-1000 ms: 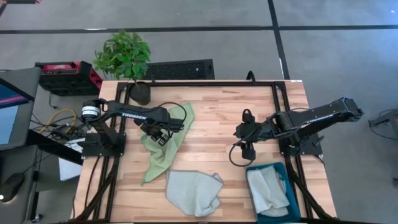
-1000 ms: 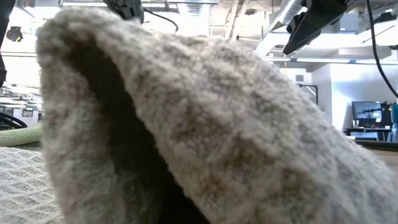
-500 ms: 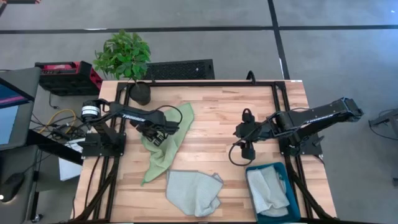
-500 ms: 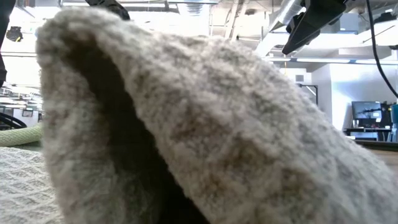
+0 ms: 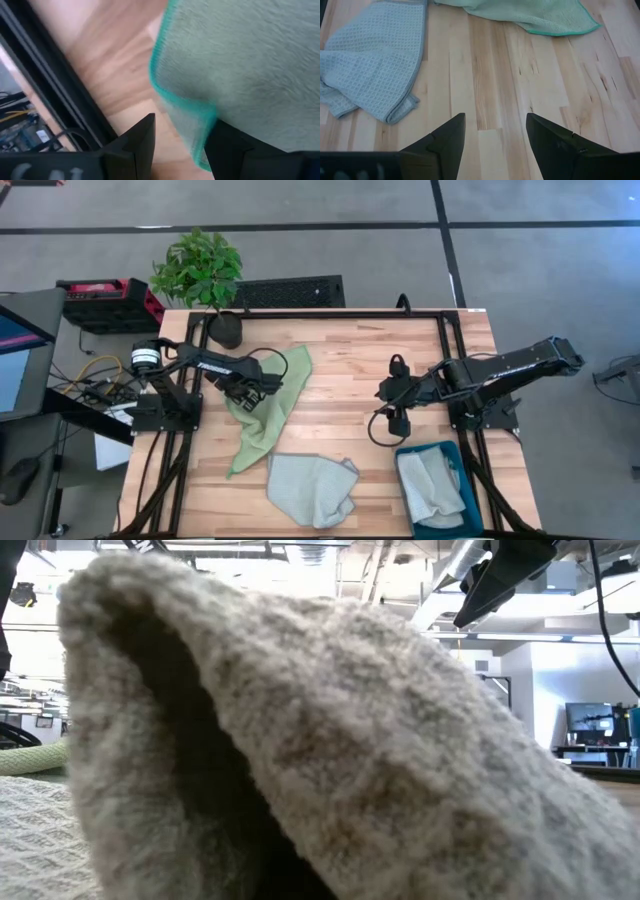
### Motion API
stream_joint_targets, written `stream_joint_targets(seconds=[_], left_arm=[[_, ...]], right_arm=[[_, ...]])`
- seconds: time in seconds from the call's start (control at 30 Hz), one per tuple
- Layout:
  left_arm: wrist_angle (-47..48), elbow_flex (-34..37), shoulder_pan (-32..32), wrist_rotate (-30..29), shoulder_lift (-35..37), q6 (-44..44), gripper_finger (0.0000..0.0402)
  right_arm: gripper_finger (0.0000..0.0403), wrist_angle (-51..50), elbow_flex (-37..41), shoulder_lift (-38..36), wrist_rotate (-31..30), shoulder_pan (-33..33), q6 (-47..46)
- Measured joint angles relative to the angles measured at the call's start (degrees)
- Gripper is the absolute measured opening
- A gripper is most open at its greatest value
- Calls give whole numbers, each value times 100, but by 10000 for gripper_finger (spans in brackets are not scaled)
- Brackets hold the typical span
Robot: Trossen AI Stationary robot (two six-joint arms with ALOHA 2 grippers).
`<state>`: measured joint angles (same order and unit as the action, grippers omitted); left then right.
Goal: Fold microfiber towels
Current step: Fold the green microfiber towel
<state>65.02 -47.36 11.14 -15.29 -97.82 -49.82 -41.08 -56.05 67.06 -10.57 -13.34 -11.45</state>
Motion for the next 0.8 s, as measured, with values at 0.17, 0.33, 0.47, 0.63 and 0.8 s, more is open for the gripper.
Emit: stream_joint_targets(seconds=[0.17,0.33,0.47,0.63,0.8], left_arm=[[-9,51,6,-173,0,-95,146],[-113,53,6,-181,0,336,146],[-287,55,6,-179,2,372,141],[-395,65,6,-88,4,428,97],[-422,77,4,-17,4,264,23]], right_arm=[[232,6,0,0,0,0,-2],[232,113,2,-1,0,0,0],[232,152,2,0,-1,2,-4],[232,157,2,0,-2,2,-4],[232,205,2,0,-2,2,31]])
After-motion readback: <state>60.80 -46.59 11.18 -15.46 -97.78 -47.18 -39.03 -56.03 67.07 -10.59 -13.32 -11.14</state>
